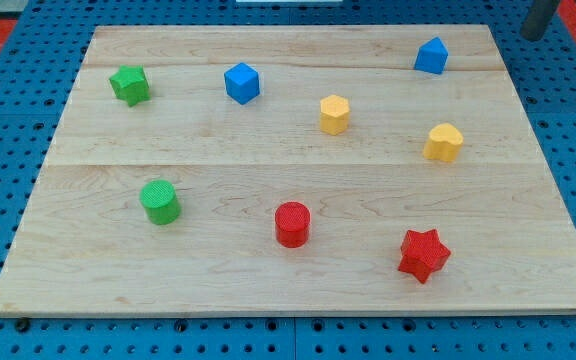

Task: Slightly push the triangle to the left

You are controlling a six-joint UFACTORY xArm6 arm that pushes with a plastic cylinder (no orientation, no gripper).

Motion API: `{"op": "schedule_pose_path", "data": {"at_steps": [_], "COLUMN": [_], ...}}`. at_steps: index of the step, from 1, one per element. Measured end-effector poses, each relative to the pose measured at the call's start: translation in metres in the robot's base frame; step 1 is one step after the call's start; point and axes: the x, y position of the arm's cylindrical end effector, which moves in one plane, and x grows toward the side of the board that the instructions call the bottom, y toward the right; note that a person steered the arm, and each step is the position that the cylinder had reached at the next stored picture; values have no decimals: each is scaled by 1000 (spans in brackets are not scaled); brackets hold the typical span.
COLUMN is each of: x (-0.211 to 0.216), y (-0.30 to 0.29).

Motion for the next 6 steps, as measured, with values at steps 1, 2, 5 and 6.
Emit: {"op": "schedule_pose_path", "data": {"at_steps": [1, 2, 5, 6], "x": [39, 63, 106, 110], "y": [-22, -119, -350, -419]}}
